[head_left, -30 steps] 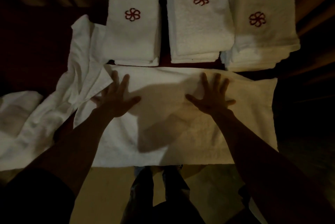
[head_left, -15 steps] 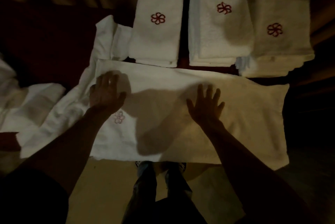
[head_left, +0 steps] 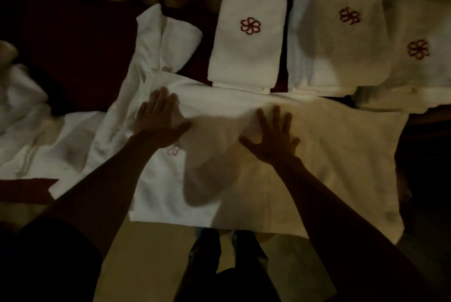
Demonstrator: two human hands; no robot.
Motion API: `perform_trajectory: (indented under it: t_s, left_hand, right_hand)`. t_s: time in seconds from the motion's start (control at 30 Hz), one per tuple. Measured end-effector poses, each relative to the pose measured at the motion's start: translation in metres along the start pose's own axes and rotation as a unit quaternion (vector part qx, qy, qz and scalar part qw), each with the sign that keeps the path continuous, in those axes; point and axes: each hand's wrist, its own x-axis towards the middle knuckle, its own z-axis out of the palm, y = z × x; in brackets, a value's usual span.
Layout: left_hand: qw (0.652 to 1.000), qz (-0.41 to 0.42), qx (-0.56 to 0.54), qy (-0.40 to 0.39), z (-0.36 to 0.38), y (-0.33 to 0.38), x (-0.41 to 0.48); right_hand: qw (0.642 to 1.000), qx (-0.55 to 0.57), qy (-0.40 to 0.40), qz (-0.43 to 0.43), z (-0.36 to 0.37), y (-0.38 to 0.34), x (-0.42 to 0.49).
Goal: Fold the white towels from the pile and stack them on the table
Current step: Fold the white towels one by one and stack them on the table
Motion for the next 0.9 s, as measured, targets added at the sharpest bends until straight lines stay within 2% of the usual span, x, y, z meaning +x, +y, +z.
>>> perform_trajectory:
  t_s: [0.07,0.2,0.27,0.4,0.5,0.63,0.73,0.8,0.9]
  left_hand:
    - [1.000,0.000,-0.007,0.027,-0.004,0.001,0.000]
    - [0.985,0.015,-0.048,0.167,-0.020,0.004,0.001]
    - [0.976,0.011,-0.044,0.213,-0.031,0.003,0.008]
    - [0.974,-0.026,-0.076,0.212,-0.052,-0.003,0.026]
    - [0.969,-0.068,-0.130,0.199,-0.056,-0.010,0.039]
    - [0.961,-0.032,-0.155,0.227,-0.062,-0.020,0.039]
    - [0.947,-0.039,-0.206,0.244,-0.070,-0.022,0.029]
    - [0.943,-0.038,-0.229,0.239,-0.073,-0.024,0.020]
    - [0.937,0.009,-0.275,0.217,-0.074,-0.031,0.004]
  right_hand:
    - [1.000,0.004,-0.002,0.003,-0.004,-0.003,-0.001]
    - [0.999,0.003,0.036,0.015,-0.009,-0.005,-0.006]
    - [0.998,-0.002,0.068,0.017,-0.013,-0.007,-0.008]
    - [0.992,0.007,0.122,-0.023,-0.018,-0.021,-0.011]
    - [0.990,0.026,0.130,-0.048,-0.015,-0.035,-0.014]
    - [0.989,0.038,0.128,-0.065,-0.011,-0.053,-0.018]
    - [0.992,0.019,0.102,-0.072,-0.013,-0.064,-0.021]
    - [0.994,0.000,0.074,-0.076,-0.014,-0.074,-0.024]
    - [0.995,-0.001,0.053,-0.079,-0.013,-0.088,-0.031]
